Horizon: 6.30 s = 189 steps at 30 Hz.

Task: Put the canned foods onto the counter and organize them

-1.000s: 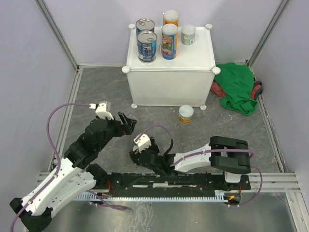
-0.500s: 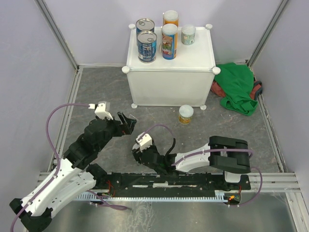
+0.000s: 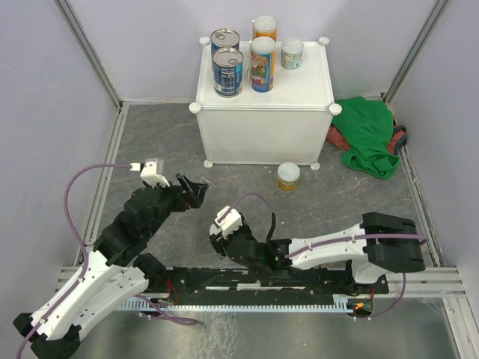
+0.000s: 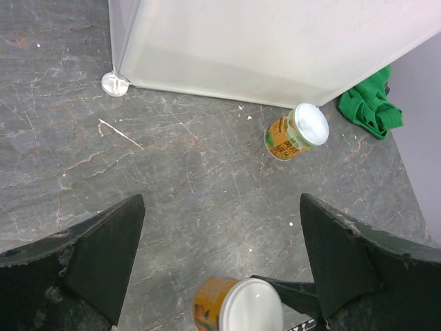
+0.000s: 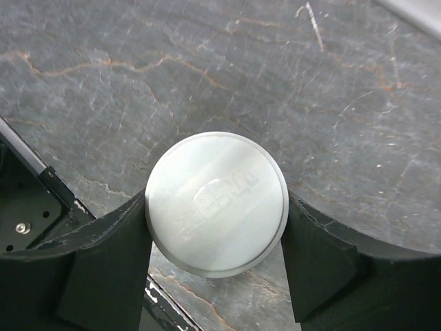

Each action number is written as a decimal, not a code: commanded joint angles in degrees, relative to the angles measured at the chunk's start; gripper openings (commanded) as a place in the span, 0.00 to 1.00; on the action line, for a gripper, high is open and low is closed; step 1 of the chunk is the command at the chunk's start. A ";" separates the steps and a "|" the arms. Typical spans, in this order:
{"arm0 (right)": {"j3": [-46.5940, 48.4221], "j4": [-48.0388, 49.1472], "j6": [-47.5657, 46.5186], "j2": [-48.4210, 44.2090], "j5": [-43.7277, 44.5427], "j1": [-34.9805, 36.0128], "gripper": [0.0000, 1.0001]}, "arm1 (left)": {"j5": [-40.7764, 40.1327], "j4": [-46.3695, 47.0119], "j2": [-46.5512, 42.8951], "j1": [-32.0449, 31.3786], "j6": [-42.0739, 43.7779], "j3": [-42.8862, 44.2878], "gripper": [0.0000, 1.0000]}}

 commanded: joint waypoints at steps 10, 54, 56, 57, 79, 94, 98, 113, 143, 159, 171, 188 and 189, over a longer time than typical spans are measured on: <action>4.75 -7.71 -3.73 -14.03 7.65 0.25 0.01 | -0.70 0.52 -2.13 -0.17 -2.28 0.16 0.99; 41.49 -27.36 -23.68 -16.10 -2.28 -24.16 0.01 | -0.67 -0.93 -1.44 -0.17 -2.83 1.44 0.99; 43.21 -27.90 -23.84 -15.61 -3.11 -26.59 0.02 | -0.68 -0.93 -1.45 -0.17 -2.56 1.64 0.99; 43.77 -28.10 -23.86 -15.23 -3.49 -27.94 0.02 | -0.70 -0.93 -1.42 -0.21 -2.45 1.73 0.99; 69.42 -37.25 -15.39 6.33 -18.89 -54.99 0.02 | -0.37 1.02 -0.82 -0.17 -0.21 1.84 0.99; 79.48 -41.61 -14.83 14.57 -19.99 -59.85 0.02 | 0.98 1.99 0.13 -0.17 -0.13 1.80 0.99; 81.25 -42.86 -14.55 16.22 -20.54 -60.63 0.02 | 1.04 2.14 0.28 -0.18 -0.13 1.84 0.99; 82.33 -44.57 -12.90 18.01 -21.20 -62.67 0.06 | 1.70 2.53 1.30 -0.17 -0.63 2.01 0.99; 76.22 -45.02 -12.38 14.77 -22.09 -62.88 0.98 | 3.07 2.00 -0.38 -0.17 -1.76 1.50 0.99; 72.41 -45.86 -10.98 9.34 -23.66 -62.89 0.99 | 3.32 0.54 -0.98 -0.17 -3.05 2.63 0.99; 69.73 -45.26 -8.77 9.42 -26.50 -62.83 0.96 | 3.31 -1.10 -3.88 -0.18 -4.68 1.78 0.99; 71.10 -43.02 -6.91 13.56 -31.00 -62.74 0.91 | 2.35 -0.63 -3.02 -0.17 -3.68 1.54 0.99; 70.87 -42.85 -6.88 13.44 -30.86 -62.77 0.91 | 2.32 -0.63 -3.03 -0.17 -3.61 1.62 0.99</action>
